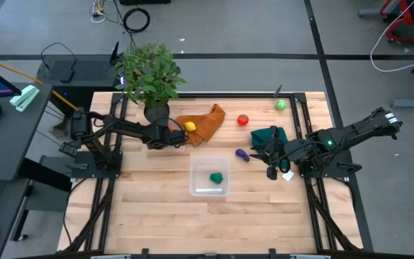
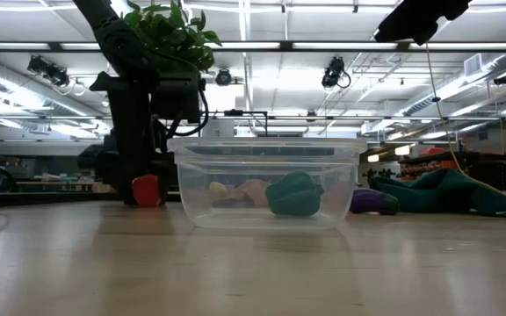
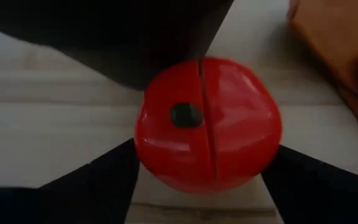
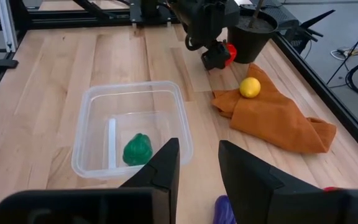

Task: Pick and placing Produce into tupperware
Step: Put the red apple into the transparent bin

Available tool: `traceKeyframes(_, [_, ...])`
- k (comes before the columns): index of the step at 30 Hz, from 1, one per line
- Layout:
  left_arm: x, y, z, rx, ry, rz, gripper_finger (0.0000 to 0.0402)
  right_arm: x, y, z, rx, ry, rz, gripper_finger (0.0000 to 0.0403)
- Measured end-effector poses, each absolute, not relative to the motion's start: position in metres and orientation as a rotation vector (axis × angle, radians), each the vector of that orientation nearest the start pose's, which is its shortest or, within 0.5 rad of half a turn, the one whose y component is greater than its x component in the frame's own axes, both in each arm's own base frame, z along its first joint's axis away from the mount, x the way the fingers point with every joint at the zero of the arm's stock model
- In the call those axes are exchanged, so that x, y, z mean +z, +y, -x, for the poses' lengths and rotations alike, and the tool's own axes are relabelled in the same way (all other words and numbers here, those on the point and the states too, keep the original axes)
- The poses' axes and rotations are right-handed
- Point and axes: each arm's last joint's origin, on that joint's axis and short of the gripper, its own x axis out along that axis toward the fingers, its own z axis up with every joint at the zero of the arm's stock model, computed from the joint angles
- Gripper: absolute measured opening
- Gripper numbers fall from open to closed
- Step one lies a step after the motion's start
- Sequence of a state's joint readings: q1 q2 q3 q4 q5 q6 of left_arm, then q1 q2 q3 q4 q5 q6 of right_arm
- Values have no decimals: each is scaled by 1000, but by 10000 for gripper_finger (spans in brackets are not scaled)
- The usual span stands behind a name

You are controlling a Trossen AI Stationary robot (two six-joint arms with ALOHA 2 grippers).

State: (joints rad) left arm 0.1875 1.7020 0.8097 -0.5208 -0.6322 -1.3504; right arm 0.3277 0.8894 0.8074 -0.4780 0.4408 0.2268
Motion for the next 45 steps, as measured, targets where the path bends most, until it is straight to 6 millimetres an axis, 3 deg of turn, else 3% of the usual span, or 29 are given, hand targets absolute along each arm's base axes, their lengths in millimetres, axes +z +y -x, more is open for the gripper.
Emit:
traceKeyframes(8, [124,64,-262,1487,615,667,359,298,47,-177,-169,503,-18,77])
traceKeyframes(19, [124,64,-262,1494,597,654,343,298,47,-177,-172,502,-27,77])
traceKeyframes(29, [124,64,-262,1495,596,650,281,298,47,-177,-173,501,-30,77])
traceKeyframes(37, [124,64,-262,1496,594,652,300,298,47,-177,-173,502,-30,77])
traceKeyframes(45, [125,56,-264,1473,593,653,279,298,47,-177,-172,501,-30,77])
